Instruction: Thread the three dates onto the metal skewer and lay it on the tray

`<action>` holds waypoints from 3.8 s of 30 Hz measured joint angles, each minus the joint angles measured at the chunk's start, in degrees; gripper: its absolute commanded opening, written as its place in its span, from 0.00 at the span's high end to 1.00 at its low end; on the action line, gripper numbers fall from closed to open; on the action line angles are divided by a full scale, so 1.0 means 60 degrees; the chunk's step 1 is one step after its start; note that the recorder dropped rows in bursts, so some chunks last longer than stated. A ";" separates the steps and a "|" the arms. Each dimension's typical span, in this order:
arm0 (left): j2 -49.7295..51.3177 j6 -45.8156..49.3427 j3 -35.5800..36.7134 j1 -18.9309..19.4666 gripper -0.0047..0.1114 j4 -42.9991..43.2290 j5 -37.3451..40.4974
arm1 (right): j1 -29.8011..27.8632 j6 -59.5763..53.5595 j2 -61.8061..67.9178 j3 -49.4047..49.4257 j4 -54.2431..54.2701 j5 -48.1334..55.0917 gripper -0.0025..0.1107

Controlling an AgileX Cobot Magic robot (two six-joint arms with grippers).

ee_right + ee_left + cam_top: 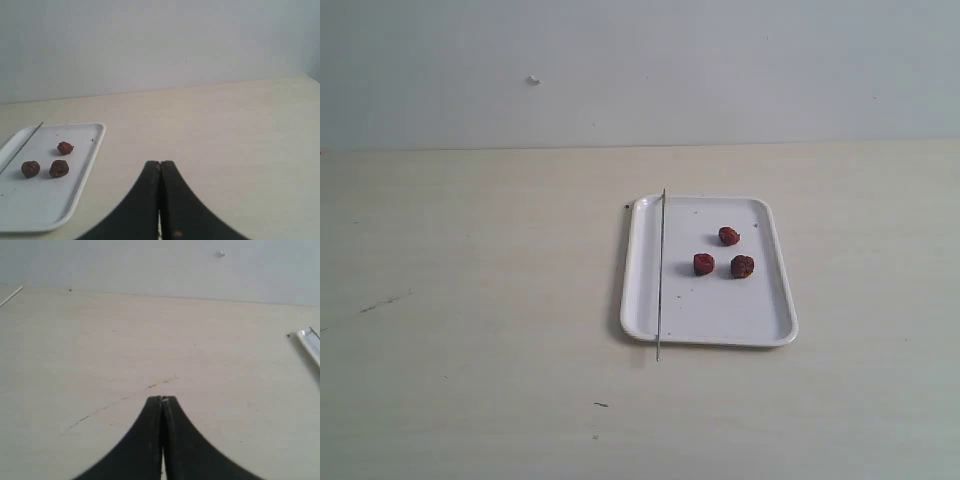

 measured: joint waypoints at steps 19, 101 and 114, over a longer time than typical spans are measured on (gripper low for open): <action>-0.0012 -0.0292 0.0000 0.0000 0.96 0.0077 -0.6015 | 0.0000 0.0000 0.0000 0.0000 0.0000 0.0000 0.98; 2.2850 0.2040 -1.7663 -0.4560 0.90 -0.5298 0.5173 | 0.0000 0.0000 0.0000 0.0000 0.0000 0.0017 0.98; 2.1473 0.4759 -1.7855 -0.3413 0.94 -0.5353 0.5307 | 0.0000 0.0000 0.0000 0.0000 0.0000 0.0017 0.98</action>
